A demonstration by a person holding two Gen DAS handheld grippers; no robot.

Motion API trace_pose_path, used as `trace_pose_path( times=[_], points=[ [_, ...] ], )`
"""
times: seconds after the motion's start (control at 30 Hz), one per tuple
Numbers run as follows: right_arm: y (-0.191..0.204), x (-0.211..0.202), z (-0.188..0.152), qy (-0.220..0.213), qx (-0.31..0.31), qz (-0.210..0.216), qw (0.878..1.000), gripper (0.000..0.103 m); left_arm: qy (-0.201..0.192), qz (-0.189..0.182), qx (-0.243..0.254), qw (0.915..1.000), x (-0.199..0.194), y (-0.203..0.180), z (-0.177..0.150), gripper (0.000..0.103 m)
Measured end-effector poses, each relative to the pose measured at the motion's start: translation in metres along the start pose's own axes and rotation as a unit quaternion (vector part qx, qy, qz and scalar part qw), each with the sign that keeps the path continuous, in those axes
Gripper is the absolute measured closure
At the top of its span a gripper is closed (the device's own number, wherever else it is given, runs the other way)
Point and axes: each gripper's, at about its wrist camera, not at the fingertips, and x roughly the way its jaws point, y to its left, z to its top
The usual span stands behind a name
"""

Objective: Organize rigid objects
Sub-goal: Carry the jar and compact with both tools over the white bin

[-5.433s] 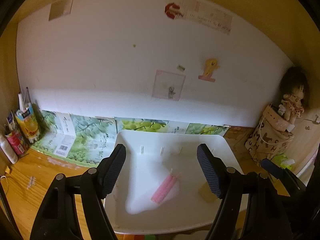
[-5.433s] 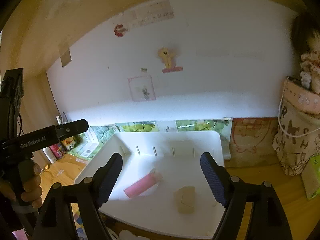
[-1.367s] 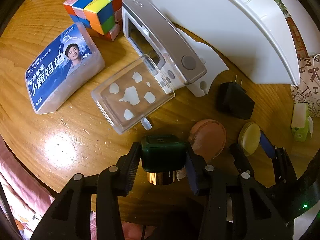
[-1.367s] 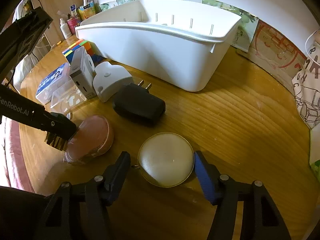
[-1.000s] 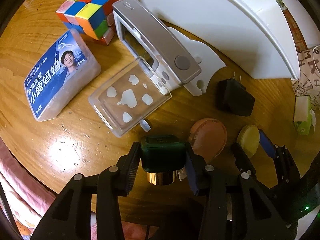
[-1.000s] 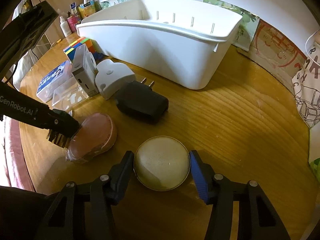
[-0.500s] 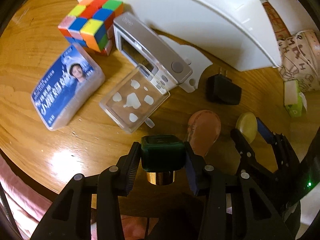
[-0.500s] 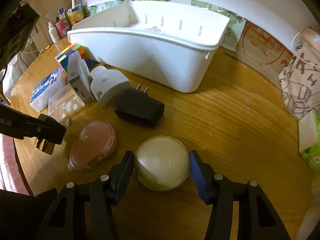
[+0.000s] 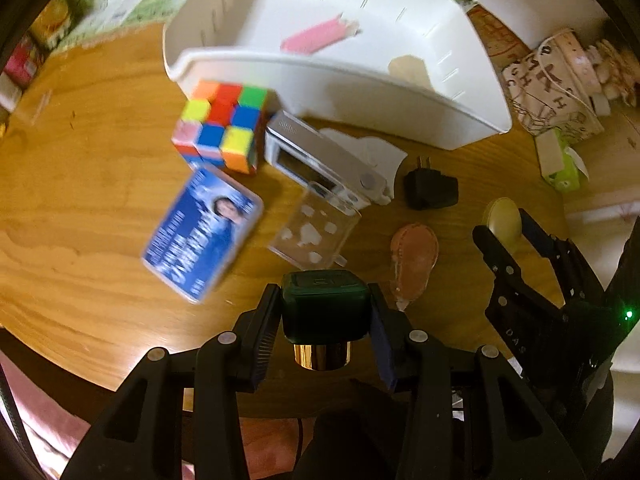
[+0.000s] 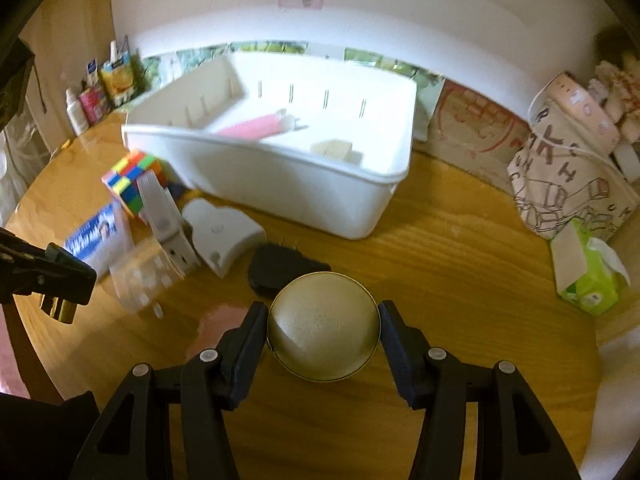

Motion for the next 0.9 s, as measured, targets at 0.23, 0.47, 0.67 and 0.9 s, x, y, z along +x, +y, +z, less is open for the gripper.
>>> trace_pose_path(
  times=[0.23, 0.47, 0.67, 0.9],
  points=[
    [0.026, -0.019, 0.012, -0.031, 0.031, -0.024, 0.999, 0.046, -0.029, 0.002, 0.045, 0.9986, -0.029, 0.013, 0.003, 0.057],
    [0.048, -0.034, 0.029, -0.063, 0.050, -0.039, 0.996, 0.046, -0.065, 0.003, 0.081, 0.9946, -0.055, 0.026, 0.015, 0.057],
    [0.066, -0.041, 0.045, -0.089, 0.057, -0.043, 0.993, 0.046, -0.091, -0.001, 0.087, 0.9921, -0.072, 0.039, 0.023, 0.057],
    [0.078, -0.047, 0.064, -0.118, 0.048, -0.039, 0.991, 0.046, -0.123, -0.016, 0.079, 0.9891, -0.090, 0.051, 0.030, 0.057]
  ],
)
